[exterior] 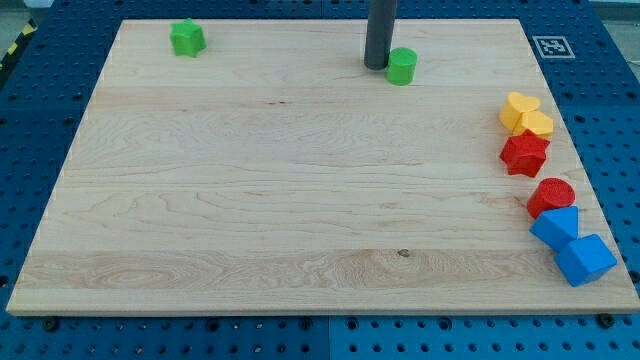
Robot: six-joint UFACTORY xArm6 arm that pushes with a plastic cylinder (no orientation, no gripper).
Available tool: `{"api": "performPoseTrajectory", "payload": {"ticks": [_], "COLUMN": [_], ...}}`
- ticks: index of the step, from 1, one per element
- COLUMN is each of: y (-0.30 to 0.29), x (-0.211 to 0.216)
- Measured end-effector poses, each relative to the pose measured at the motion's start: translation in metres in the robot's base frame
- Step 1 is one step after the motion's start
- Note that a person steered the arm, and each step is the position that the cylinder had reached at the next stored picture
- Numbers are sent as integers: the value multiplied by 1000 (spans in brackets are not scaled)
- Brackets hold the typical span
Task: Slide the green circle towards the heart
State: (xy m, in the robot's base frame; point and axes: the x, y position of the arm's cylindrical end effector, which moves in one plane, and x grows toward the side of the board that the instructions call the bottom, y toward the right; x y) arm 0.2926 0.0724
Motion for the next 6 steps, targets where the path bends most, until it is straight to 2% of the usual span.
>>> {"api": "performPoseTrajectory", "payload": {"ticks": [1, 4, 6], "y": [0, 75, 99], "x": [0, 18, 6]}}
